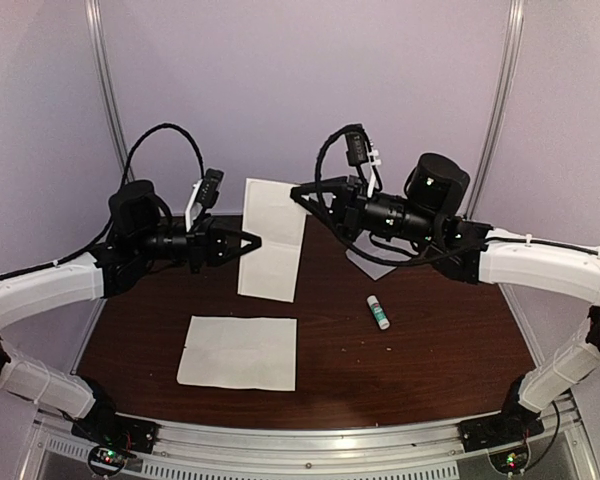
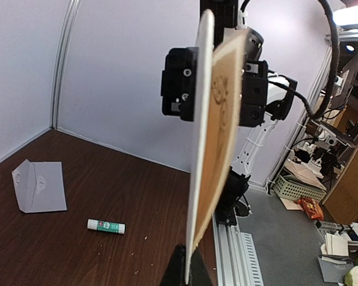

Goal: Place the letter into the envelope and seal it
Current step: Move the envelope to the center of the board.

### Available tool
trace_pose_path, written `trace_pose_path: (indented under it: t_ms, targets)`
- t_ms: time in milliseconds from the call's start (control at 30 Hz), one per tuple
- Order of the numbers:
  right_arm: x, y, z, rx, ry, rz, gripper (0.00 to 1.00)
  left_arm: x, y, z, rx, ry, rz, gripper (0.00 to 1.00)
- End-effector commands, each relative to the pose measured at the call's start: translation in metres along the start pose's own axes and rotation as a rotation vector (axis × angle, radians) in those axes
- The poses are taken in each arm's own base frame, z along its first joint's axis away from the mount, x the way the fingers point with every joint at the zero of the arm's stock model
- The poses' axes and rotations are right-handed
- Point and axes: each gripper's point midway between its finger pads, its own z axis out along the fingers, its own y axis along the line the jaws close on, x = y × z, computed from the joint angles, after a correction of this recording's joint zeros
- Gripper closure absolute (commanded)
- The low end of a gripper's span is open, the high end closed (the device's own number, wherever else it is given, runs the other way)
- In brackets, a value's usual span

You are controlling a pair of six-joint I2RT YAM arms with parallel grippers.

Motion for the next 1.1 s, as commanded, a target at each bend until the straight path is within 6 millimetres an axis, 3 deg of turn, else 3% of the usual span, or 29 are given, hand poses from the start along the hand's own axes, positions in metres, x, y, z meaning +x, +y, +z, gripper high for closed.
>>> trace_pose_path:
  t_ms: [0,100,233,333,400,500,600,633,700,833,933,1067]
  targets:
    - [-0.028,0.012,-0.007,-0.018,-0.069,-0.035,1.00,-0.008,-0.003,0.003,0.010,-0.011,0.040,1.00]
    - [-0.024,0.009,-0.007,-0.014,-0.059,-0.033,1.00,-0.009,-0.001,0.003,0.006,-0.010,0.038,1.00]
    - [-0.016,0.005,-0.006,0.001,-0.037,-0.025,1.00,-0.008,-0.001,0.004,0.009,-0.006,0.033,0.70]
    - [-0.008,0.001,-0.005,0.009,-0.016,-0.015,1.00,-0.008,-0.001,0.004,0.014,-0.004,0.033,0.64]
    - [-0.004,-0.001,-0.003,0.010,-0.002,-0.005,1.00,-0.008,-0.002,0.004,0.016,-0.004,0.035,0.71]
    - [0.006,-0.004,-0.002,0.009,0.022,0.017,1.00,-0.010,-0.005,0.004,0.022,-0.008,0.041,0.96]
    - [0.013,-0.009,-0.002,0.029,0.035,0.031,0.97,-0.013,-0.006,0.002,0.011,-0.016,0.055,1.00]
    - [0.014,-0.010,-0.002,0.034,0.037,0.035,0.90,-0.013,-0.006,0.001,0.006,-0.017,0.058,1.00]
    - [0.014,-0.011,-0.004,0.044,0.033,0.038,0.66,-0.015,-0.007,0.000,0.000,-0.021,0.065,1.00]
    - [0.014,-0.017,-0.012,0.096,0.021,0.035,0.33,-0.023,-0.003,-0.005,-0.065,-0.042,0.087,1.00]
    - [0.017,-0.031,-0.021,0.181,0.017,0.037,0.18,-0.032,0.009,-0.013,-0.157,-0.046,0.102,1.00]
    - [0.029,-0.076,-0.044,0.405,0.042,0.070,0.11,-0.050,0.035,-0.041,-0.319,-0.065,0.128,1.00]
